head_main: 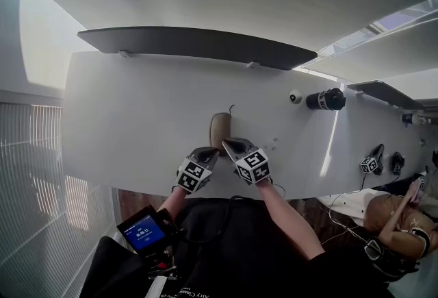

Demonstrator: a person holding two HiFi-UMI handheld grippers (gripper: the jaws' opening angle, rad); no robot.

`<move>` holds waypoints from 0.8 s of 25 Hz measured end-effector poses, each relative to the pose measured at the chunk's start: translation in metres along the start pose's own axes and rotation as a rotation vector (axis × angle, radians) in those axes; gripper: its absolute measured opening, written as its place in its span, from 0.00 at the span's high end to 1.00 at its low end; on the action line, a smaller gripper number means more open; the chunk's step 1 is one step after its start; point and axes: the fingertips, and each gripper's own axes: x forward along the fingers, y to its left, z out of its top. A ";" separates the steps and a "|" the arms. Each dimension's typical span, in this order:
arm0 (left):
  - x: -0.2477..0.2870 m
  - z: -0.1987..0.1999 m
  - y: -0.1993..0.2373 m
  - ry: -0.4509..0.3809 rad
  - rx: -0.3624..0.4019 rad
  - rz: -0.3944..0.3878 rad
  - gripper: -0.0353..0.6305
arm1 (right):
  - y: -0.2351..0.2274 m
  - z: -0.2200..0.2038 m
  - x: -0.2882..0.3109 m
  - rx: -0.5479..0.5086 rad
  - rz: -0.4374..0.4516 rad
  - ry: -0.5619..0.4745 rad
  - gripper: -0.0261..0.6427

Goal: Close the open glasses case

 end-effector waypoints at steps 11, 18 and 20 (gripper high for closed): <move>0.000 0.000 0.001 -0.005 0.022 0.007 0.94 | -0.002 0.000 0.000 0.075 -0.001 -0.038 0.96; -0.004 0.006 -0.006 -0.034 0.076 -0.004 0.94 | -0.008 0.001 -0.017 0.054 -0.053 -0.049 0.96; -0.005 0.011 -0.009 -0.043 0.094 -0.006 0.94 | -0.008 -0.001 -0.027 0.047 -0.056 -0.056 0.96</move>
